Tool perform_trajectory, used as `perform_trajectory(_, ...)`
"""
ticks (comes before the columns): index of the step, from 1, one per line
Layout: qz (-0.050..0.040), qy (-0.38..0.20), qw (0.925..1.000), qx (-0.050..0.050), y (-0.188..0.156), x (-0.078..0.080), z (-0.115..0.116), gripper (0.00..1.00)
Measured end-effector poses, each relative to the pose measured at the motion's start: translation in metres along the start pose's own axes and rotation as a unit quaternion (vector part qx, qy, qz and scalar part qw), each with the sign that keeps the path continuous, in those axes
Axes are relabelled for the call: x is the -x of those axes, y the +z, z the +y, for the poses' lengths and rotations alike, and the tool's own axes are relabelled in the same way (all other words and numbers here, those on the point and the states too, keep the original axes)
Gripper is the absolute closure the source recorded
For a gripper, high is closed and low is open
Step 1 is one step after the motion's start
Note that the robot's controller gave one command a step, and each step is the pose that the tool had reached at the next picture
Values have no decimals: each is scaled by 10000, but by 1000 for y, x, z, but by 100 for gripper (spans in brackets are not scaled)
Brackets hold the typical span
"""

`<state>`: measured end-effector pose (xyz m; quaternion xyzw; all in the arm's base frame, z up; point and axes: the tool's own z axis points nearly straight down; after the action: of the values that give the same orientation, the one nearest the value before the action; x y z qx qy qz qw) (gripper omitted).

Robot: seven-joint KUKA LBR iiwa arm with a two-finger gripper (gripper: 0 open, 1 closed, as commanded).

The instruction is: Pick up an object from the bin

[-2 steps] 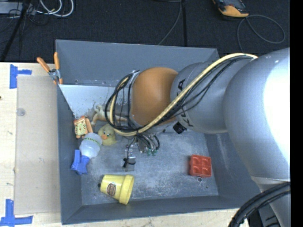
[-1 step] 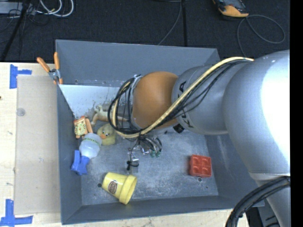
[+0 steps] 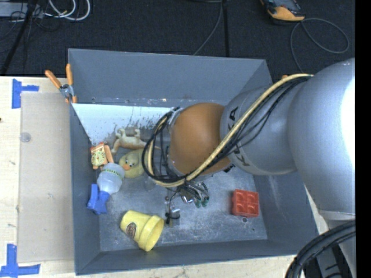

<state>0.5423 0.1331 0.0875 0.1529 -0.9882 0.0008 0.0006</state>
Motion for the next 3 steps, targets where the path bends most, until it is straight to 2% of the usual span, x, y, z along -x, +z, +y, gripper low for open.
perform_trajectory(1, 10, -409, 9992, 20, 12, -21, 4, 0)
perform_trajectory(2, 15, -884, 9961, 2, 18, -18, 37, 0)
perform_trajectory(3, 21, -1658, 9862, -14, 18, -11, 82, 100)
